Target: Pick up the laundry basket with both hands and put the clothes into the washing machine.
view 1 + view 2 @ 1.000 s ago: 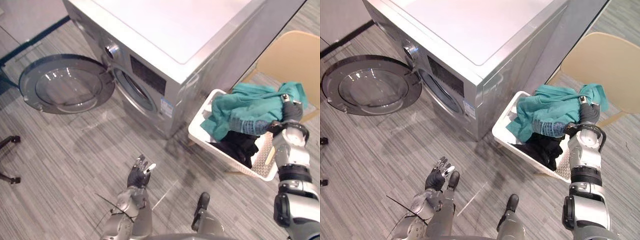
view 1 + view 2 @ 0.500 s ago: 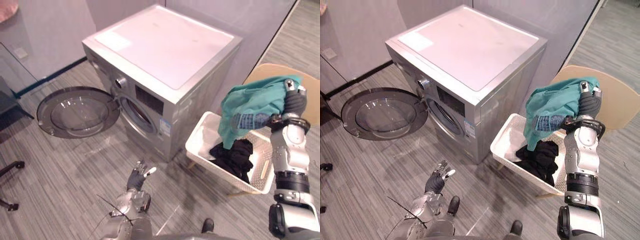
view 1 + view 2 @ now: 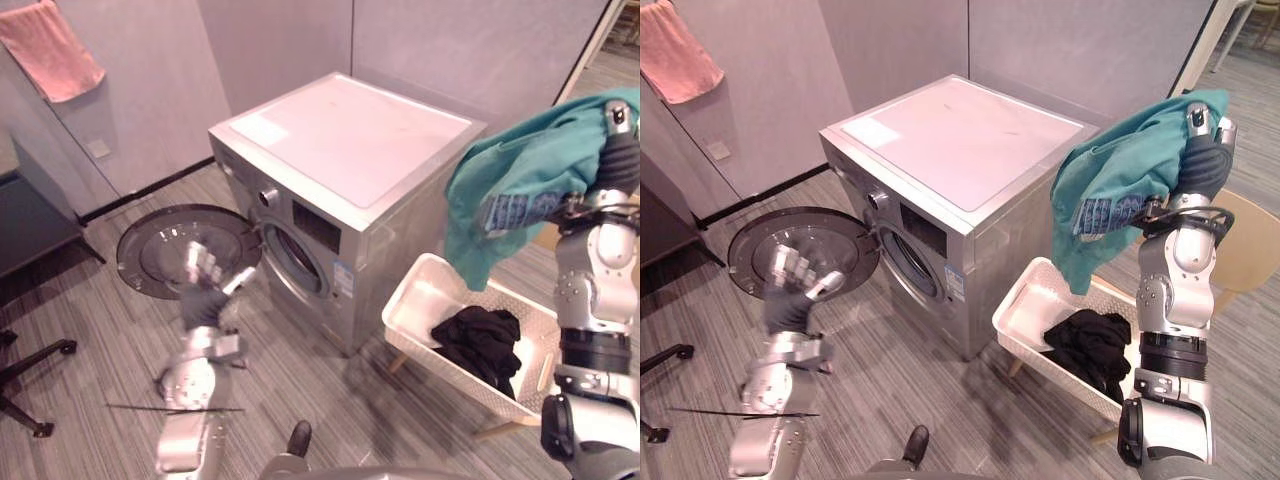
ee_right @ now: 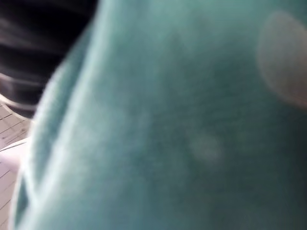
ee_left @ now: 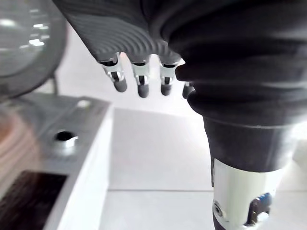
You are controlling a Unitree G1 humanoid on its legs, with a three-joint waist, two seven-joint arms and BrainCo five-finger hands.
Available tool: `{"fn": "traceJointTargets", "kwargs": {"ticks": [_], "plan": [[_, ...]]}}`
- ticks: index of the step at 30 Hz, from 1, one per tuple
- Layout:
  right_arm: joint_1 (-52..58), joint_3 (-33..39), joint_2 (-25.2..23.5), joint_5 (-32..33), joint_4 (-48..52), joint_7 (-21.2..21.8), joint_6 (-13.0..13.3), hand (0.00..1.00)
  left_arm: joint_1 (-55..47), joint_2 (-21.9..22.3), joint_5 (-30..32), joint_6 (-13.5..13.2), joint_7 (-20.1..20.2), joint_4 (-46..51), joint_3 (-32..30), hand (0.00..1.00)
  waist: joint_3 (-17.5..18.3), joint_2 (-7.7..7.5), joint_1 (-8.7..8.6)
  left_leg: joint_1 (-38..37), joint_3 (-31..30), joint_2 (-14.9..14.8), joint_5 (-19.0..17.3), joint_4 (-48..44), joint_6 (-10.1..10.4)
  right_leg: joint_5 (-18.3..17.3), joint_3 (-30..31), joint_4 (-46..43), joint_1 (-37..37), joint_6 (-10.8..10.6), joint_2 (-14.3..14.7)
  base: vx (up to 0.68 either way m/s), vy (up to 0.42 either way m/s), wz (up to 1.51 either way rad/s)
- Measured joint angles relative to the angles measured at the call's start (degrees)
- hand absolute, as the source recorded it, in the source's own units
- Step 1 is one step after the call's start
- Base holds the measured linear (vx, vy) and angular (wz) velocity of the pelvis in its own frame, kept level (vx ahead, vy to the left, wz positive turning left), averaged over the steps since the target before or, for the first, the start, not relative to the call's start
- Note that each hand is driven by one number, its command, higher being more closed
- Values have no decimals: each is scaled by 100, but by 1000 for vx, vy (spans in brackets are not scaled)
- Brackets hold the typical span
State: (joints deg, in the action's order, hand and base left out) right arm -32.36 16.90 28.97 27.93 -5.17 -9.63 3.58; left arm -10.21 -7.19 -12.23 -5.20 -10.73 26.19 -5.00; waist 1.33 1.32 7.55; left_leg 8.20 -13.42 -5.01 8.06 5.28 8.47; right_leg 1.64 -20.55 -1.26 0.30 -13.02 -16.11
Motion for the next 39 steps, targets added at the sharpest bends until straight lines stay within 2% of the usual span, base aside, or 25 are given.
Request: {"fn": "traceJointTargets", "kwargs": {"ticks": [2,5,14,20,23,25,31,36,39], "plan": [[-242,-44,96,106,-1,10,7,100,306,-147,289,-125,-104,273,1,0,45,33,51,-17,-29,12,1,2,0,1,-45,33,57,0,1,-9,-20,7],[-618,-410,102,186,-1,115,21,100,722,-251,302,-298,-186,406,148,0,78,66,65,-75,4,6,2,5,-1,1,25,30,60,1,1,-13,-15,-9],[-1767,-1447,117,255,-269,237,22,100,2240,-507,158,-306,-177,178,1214,0,81,72,-20,-215,308,-46,-3,18,4,24,344,7,-35,38,8,-29,-10,-16],[-2146,-1762,113,308,-314,229,4,100,3199,-557,157,-260,-167,-681,1759,0,76,51,-72,-226,589,-105,-3,30,4,106,652,13,-250,111,44,-49,1,-26],[-2240,-1807,111,348,-435,222,0,100,3603,-563,158,-236,-169,-1131,1967,0,71,44,-205,-229,622,-107,-2,59,3,135,686,41,-260,112,47,-35,-1,-9],[-2308,-1904,110,352,-516,220,-13,100,3789,-614,155,-183,-176,-1305,2073,0,57,21,-223,-241,693,-135,-3,60,4,149,764,42,-303,125,71,-21,-3,-19],[-2564,-2033,111,359,-532,232,-31,100,4573,-755,170,-78,-180,-2238,2606,0,30,-129,-279,-214,871,-389,-36,45,73,354,951,256,-356,189,331,-5,-39,-20],[-2812,-2211,113,440,-535,234,-20,100,5307,-610,209,62,-226,-3217,2819,0,31,-242,-493,-218,905,-465,-44,29,87,379,979,279,-367,215,411,-2,-23,-5],[-2823,-2248,83,527,-536,238,-20,100,5742,-545,236,97,-360,-3610,2835,0,32,-310,-532,-223,928,-475,-44,28,89,397,999,299,-369,220,422,-8,-1,-4]]}}
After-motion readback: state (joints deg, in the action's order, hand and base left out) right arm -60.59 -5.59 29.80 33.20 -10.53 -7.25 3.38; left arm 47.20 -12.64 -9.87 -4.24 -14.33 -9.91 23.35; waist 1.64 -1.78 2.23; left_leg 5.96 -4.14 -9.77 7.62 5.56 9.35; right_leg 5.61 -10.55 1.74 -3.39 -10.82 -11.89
